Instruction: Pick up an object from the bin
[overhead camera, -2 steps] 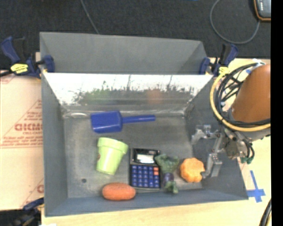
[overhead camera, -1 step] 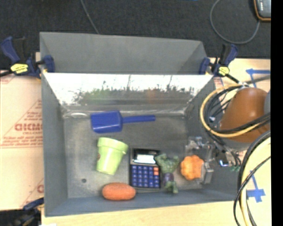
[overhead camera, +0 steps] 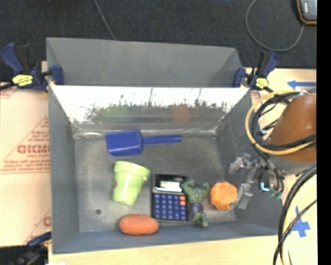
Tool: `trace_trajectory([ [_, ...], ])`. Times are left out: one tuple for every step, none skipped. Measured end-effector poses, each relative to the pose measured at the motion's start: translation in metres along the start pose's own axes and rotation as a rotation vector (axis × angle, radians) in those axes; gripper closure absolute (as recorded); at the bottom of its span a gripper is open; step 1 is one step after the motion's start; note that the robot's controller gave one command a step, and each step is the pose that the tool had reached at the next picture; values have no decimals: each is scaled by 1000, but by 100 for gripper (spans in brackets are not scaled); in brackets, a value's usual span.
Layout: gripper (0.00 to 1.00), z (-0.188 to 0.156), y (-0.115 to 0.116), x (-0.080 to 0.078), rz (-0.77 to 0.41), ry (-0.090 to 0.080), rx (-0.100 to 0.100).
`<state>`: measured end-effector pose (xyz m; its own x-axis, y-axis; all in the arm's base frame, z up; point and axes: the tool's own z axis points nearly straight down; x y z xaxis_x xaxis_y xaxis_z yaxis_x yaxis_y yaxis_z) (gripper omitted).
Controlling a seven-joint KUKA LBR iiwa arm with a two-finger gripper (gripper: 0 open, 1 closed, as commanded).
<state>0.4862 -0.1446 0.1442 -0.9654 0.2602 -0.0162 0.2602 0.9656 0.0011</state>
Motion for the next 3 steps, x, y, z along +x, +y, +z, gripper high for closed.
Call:
trace_trajectory([
  [0,45,9,9,-360,13,0],
  [0,75,8,-8,209,-2,0],
  [100,74,1,-6,-79,5,2],
])
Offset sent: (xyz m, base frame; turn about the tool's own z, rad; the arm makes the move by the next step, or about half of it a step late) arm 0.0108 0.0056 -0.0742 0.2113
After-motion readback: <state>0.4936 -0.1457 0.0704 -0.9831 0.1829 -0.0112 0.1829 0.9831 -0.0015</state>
